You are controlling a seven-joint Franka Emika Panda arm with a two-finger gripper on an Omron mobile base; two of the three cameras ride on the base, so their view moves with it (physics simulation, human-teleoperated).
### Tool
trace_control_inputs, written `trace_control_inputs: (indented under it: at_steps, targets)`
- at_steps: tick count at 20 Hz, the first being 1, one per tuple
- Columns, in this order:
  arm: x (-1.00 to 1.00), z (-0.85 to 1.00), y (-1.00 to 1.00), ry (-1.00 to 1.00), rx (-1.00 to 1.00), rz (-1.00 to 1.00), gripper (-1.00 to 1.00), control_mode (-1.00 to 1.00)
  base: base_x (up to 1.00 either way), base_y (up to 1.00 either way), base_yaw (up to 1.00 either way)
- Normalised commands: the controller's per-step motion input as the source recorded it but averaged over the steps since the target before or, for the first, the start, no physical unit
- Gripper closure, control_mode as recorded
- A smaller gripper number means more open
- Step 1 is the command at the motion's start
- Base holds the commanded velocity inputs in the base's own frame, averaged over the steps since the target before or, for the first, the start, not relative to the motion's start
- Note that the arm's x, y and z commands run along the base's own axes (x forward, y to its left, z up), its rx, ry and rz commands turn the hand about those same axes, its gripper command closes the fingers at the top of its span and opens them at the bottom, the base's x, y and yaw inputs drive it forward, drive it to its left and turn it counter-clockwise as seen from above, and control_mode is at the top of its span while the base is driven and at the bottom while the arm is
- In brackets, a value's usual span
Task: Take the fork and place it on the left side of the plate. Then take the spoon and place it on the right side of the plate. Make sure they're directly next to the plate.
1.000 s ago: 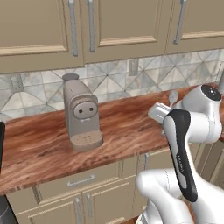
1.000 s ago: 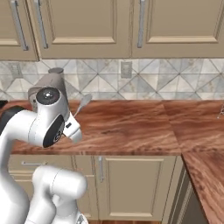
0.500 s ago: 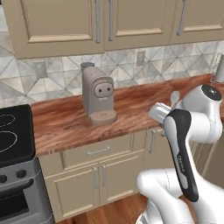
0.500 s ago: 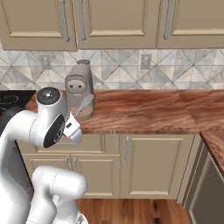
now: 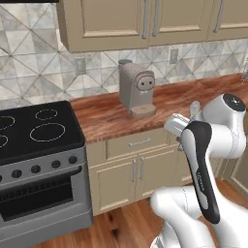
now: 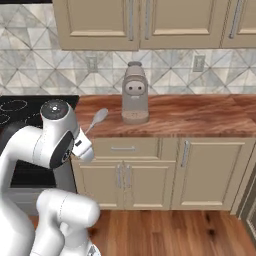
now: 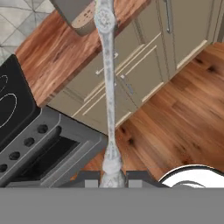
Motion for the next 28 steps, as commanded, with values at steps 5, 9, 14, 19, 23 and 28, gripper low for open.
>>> trace_control_inputs:
  at_steps: [5, 9, 14, 19, 23, 28]
  targets:
    - [0.00, 0.00, 0.00, 0.00, 0.00, 0.00, 1.00, 1.00, -0.69, 0.87, -0.02]
    - [0.00, 0.00, 0.00, 0.00, 0.00, 0.00, 1.00, 1.00, -0.55, 0.99, -0.04]
    - [0.00, 0.00, 0.00, 0.00, 0.00, 0.00, 1.00, 1.00, -0.43, 1.00, -0.08]
    - [0.00, 0.00, 0.00, 0.00, 0.00, 0.00, 1.00, 1.00, -0.50, 0.98, -0.13]
    - [0.00, 0.00, 0.00, 0.00, 0.00, 0.00, 1.00, 1.00, -0.64, 0.94, -0.17]
    - [0.00, 0.00, 0.00, 0.00, 0.00, 0.00, 1.00, 1.00, -0.79, 0.90, -0.17]
